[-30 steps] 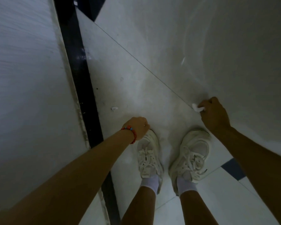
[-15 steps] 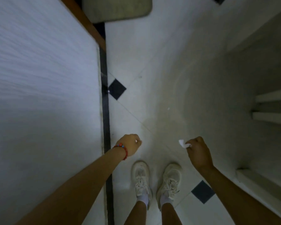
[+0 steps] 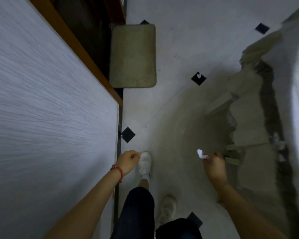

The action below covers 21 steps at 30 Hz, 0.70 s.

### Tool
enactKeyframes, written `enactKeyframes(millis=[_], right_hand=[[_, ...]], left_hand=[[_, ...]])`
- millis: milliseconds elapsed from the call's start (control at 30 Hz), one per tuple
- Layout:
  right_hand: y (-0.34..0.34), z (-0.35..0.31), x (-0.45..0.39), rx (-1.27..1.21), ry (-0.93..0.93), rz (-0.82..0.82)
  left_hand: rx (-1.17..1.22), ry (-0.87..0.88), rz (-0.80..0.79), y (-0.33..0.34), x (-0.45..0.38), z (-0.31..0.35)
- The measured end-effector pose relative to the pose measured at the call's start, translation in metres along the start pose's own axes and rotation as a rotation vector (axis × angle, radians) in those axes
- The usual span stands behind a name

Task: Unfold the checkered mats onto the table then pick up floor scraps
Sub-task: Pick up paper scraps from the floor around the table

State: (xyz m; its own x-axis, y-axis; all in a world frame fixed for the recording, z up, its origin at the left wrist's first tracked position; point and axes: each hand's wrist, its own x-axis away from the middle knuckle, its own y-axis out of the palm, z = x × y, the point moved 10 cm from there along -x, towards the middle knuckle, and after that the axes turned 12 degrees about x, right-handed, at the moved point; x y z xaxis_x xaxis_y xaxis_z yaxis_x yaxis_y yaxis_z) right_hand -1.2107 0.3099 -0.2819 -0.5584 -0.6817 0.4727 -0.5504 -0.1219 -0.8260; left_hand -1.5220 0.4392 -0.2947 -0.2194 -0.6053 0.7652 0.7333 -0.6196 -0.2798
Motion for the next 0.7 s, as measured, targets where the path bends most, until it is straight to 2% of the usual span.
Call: enactKeyframes(millis=[167, 367, 500, 700], right_hand=[[-0.058, -0.035, -0.007, -0.062, 0.098, 0.074], [-0.105, -0.086, -0.045, -0.164, 0.243, 0.124], [-0.132, -0.118, -0.085, -0.169, 0.250, 0.137], [-0.173, -0.130, -0.153, -0.239, 0.306, 0.197]], left_hand=[[0.068, 0.015, 0.030, -0.055, -0.013, 0.057], [0.026, 0.008, -0.028, -0.109, -0.054, 0.137], [-0.037, 0.023, -0.099, -0.121, -0.096, 0.202], [-0.057, 0.087, -0.144, -0.118, -0.179, 0.325]])
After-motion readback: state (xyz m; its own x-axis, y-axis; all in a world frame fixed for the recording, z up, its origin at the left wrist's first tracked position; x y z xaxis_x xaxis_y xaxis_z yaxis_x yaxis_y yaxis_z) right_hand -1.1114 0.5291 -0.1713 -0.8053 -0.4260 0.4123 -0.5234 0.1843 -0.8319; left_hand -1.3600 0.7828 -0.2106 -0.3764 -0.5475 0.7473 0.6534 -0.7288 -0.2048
